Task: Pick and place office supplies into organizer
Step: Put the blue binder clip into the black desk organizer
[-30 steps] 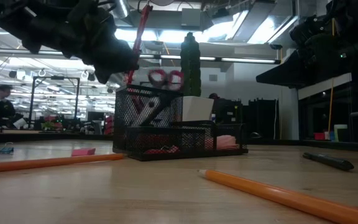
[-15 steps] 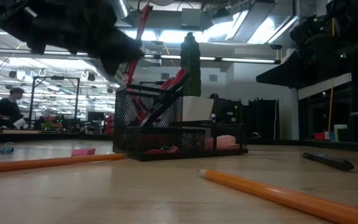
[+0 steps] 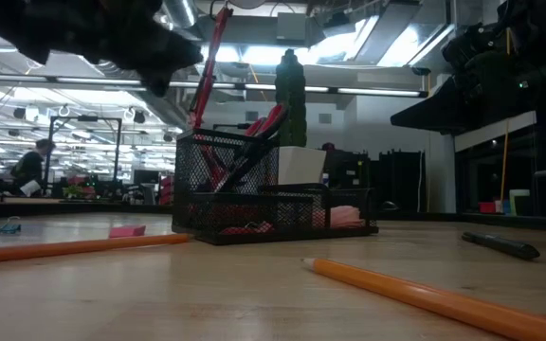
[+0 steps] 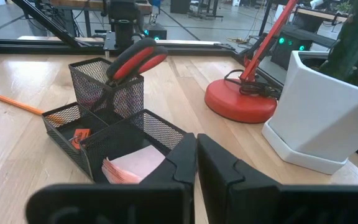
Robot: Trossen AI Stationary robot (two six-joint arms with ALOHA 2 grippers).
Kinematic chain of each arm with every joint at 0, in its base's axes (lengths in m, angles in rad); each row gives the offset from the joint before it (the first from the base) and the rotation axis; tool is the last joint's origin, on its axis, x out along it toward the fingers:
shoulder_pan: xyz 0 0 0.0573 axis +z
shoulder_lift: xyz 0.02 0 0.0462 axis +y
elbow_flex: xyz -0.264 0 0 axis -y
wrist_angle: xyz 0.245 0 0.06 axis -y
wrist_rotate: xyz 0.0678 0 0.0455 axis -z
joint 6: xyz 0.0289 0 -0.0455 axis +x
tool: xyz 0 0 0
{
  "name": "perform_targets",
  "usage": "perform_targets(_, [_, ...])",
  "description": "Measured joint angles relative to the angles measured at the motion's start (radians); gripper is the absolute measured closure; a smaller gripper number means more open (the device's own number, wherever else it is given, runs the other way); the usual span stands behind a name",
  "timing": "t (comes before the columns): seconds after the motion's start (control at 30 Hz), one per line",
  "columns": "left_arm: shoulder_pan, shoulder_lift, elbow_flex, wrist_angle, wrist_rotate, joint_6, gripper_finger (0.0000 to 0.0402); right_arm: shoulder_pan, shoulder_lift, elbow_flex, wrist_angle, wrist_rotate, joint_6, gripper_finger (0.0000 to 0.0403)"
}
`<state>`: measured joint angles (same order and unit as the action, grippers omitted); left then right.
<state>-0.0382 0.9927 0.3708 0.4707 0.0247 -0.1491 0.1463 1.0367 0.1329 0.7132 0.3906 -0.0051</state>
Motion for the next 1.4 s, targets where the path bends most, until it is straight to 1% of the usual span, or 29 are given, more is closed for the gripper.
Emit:
perform_targets(0.1, [-0.061, -0.01, 0.047, -0.186, -0.087, -0.022, 0.0374, 0.0, 0.0, 0.0, 0.0, 0.0, 0.0, 0.0383])
perform_targets(0.2, [-0.142, -0.002, 0.12, -0.391, -0.195, -0.052, 0.0396, 0.0, 0.0, 0.0, 0.001, 0.0, 0.0, 0.0383])
perform_targets(0.3, [-0.233, 0.01, 0.197, -0.561, -0.292, -0.104, 0.0398, 0.0, 0.0, 0.0, 0.001, 0.0, 0.0, 0.0383])
perform_targets(0.37, [-0.288, 0.013, 0.25, -0.677, -0.331, -0.15, 0.0399, 0.0, 0.0, 0.0, 0.001, 0.0, 0.0, 0.0383])
perform_targets(0.5, [-0.378, 0.013, 0.34, -0.912, -0.404, -0.313, 0.04, 0.0, 0.0, 0.0, 0.002, 0.0, -0.004, 0.0383])
perform_targets(0.57, [-0.408, 0.013, 0.363, -0.996, -0.405, -0.397, 0.0399, 0.0, 0.0, 0.0, 0.002, 0.0, -0.009, 0.0383])
perform_targets(0.7, [-0.44, 0.013, 0.367, -1.069, -0.402, -0.508, 0.0391, 0.0, 0.0, 0.0, 0.001, 0.0, -0.026, 0.0383])
perform_targets(0.9, [-0.446, 0.013, 0.367, -1.223, -0.401, -0.623, 0.0364, 0.0, 0.0, 0.0, 0.001, -0.001, -0.026, 0.0383])
perform_targets(1.03, [-0.446, 0.013, 0.367, -1.33, -0.363, -0.783, 0.0342, 0.0, 0.0, 0.0, 0.0, -0.002, -0.026, 0.0383])
perform_targets(1.1, [-0.45, 0.013, 0.367, -1.348, -0.346, -0.826, 0.0331, 0.0, 0.0, 0.0, 0.0, -0.002, -0.026, 0.0383])
perform_targets(1.23, [-0.461, 0.013, 0.367, -1.347, -0.338, -0.853, 0.0317, 0.0, 0.0, 0.0, 0.0, -0.002, -0.026, 0.0383])
perform_targets(1.4, [-0.461, 0.013, 0.352, -1.322, -0.276, -0.941, 0.0306, 0.0, 0.0, 0.0, -0.001, -0.003, -0.01, 0.0383])
